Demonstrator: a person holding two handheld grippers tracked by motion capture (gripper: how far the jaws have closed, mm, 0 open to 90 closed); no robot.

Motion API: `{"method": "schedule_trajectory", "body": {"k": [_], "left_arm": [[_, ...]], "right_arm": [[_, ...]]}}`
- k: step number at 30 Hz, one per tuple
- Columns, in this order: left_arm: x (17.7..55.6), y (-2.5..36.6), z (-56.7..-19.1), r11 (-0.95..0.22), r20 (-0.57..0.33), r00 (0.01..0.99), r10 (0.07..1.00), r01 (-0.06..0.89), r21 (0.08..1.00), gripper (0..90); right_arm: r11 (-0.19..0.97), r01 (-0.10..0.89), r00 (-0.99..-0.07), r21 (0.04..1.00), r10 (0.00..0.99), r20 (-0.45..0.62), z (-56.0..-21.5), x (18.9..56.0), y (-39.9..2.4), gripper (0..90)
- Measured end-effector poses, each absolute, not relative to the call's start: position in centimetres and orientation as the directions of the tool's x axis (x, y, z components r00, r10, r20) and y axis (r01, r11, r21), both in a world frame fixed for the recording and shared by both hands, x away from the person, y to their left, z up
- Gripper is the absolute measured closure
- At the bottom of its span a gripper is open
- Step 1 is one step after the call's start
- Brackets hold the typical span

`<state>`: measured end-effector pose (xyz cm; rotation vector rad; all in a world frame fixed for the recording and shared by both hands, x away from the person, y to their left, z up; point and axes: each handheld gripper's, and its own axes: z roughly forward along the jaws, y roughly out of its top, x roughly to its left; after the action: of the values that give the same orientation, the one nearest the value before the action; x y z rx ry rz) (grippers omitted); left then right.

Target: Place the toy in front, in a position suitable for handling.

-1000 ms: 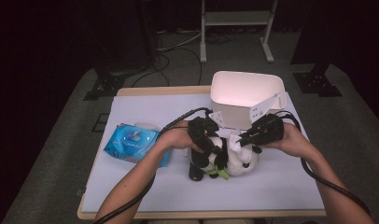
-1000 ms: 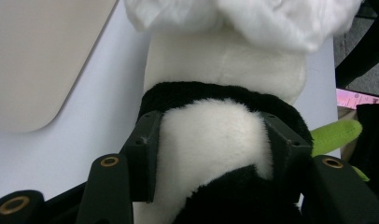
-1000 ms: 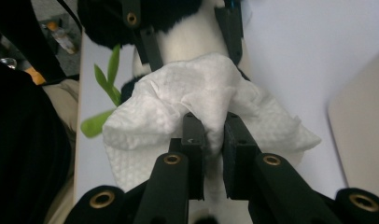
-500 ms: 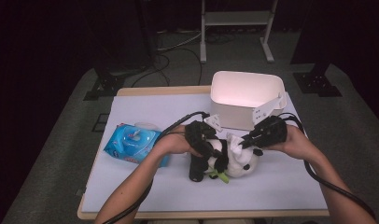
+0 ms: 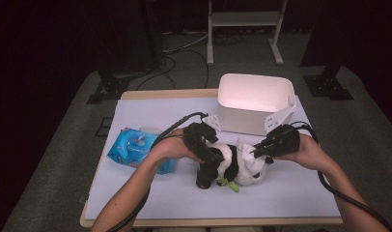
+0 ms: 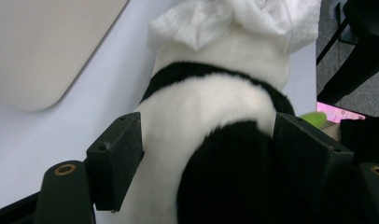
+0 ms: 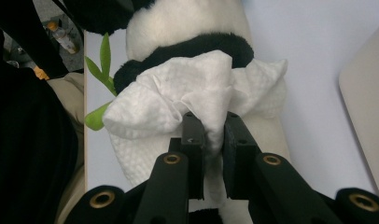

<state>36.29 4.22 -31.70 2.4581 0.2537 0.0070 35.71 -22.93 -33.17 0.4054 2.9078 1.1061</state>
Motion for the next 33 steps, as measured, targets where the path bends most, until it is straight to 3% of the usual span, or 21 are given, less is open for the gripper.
{"method": "schedule_trajectory", "body": {"k": [9, 16, 33], "left_arm": [[36.3, 7.3, -31.6, -0.739, -0.121, 0.971, 0.204, 0.234, 0.632, 22.1], [36.4, 7.2, -33.4, -0.715, -0.16, 0.967, 0.197, 0.254, 0.651, 25.5], [35.7, 6.4, -34.1, -0.694, -0.142, 0.976, 0.166, 0.218, 0.686, 27.6]], "right_arm": [[0.724, 0.245, -0.965, 0.644, 0.246, 0.09, -33.2, 35.5, -23.3, 80.2], [0.74, 0.227, -0.967, 0.633, 0.248, 0.056, -32.8, 35.2, -22.5, 79.9], [0.772, 0.141, -0.986, 0.62, 0.167, 0.015, -32.4, 35.2, -17.7, 79.8]]}}
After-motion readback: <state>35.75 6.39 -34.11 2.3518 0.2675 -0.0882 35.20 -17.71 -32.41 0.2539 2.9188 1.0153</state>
